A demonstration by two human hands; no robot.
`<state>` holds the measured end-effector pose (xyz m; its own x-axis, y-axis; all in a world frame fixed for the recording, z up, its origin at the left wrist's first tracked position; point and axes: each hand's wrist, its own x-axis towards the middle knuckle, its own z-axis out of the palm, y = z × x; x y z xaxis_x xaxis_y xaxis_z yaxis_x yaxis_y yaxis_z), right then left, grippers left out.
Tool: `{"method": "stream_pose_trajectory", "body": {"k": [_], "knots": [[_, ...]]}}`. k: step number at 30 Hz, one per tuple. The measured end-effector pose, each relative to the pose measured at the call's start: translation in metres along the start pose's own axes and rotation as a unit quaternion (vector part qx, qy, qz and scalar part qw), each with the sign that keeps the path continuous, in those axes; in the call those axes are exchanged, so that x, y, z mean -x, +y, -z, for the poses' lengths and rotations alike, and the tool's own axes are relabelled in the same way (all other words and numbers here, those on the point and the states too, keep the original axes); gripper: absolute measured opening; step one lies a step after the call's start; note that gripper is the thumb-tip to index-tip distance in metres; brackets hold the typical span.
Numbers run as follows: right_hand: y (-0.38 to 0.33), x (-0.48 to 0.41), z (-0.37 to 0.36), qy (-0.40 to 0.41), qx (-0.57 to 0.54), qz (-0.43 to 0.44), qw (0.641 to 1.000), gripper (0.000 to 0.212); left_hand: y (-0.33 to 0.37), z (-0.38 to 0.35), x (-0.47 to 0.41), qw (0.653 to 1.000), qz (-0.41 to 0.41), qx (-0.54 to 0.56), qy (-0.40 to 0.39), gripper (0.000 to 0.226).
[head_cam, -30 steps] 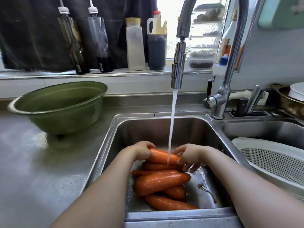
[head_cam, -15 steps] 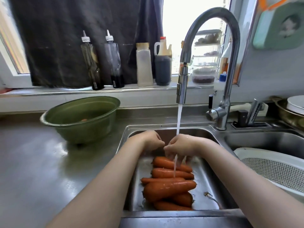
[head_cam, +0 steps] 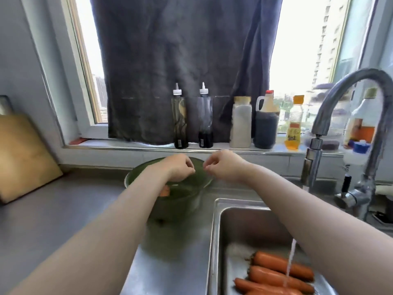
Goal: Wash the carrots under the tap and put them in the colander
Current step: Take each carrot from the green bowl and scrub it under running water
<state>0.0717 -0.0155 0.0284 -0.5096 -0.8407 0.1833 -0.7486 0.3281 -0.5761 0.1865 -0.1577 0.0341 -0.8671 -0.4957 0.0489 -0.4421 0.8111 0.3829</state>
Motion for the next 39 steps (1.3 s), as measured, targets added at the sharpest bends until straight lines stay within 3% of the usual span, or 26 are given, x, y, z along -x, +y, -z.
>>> {"method": "stream_pose_trajectory", "body": {"k": [7, 12, 14, 18, 23, 29, 33, 39], "knots": [[-0.031, -0.087, -0.068, -0.156, 0.131, 0.010, 0.979, 0.010, -0.089, 0.017, -0.022, 0.997, 0.056, -0.013, -0.052, 0.030], [-0.054, -0.115, -0.113, -0.306, 0.146, -0.133, 0.931, 0.056, -0.129, 0.006, -0.043, 0.996, 0.052, -0.030, -0.070, 0.040], [-0.063, -0.120, -0.128, -0.364, 0.158, -0.163, 0.903, 0.047, -0.136, 0.001, -0.052, 0.994, 0.053, -0.040, -0.083, 0.044], [-0.060, -0.137, -0.149, -0.402, 0.174, -0.183, 0.880, 0.033, -0.145, -0.004, -0.064, 0.994, 0.046, -0.042, -0.091, 0.047], [-0.049, -0.141, -0.144, -0.388, 0.183, -0.183, 0.885, 0.019, -0.157, -0.011, -0.072, 0.993, 0.056, -0.051, -0.095, 0.056], [-0.032, -0.142, -0.119, -0.322, 0.148, -0.169, 0.920, 0.022, -0.147, -0.012, -0.071, 0.989, 0.033, -0.067, -0.127, 0.068], [-0.024, -0.139, -0.094, -0.279, -0.003, -0.181, 0.943, 0.027, -0.129, -0.007, -0.062, 0.986, 0.018, -0.093, -0.138, 0.077], [-0.007, -0.111, -0.031, -0.210, -0.132, -0.144, 0.958, 0.025, -0.097, 0.001, -0.052, 0.997, -0.028, -0.006, -0.078, 0.054]]}}
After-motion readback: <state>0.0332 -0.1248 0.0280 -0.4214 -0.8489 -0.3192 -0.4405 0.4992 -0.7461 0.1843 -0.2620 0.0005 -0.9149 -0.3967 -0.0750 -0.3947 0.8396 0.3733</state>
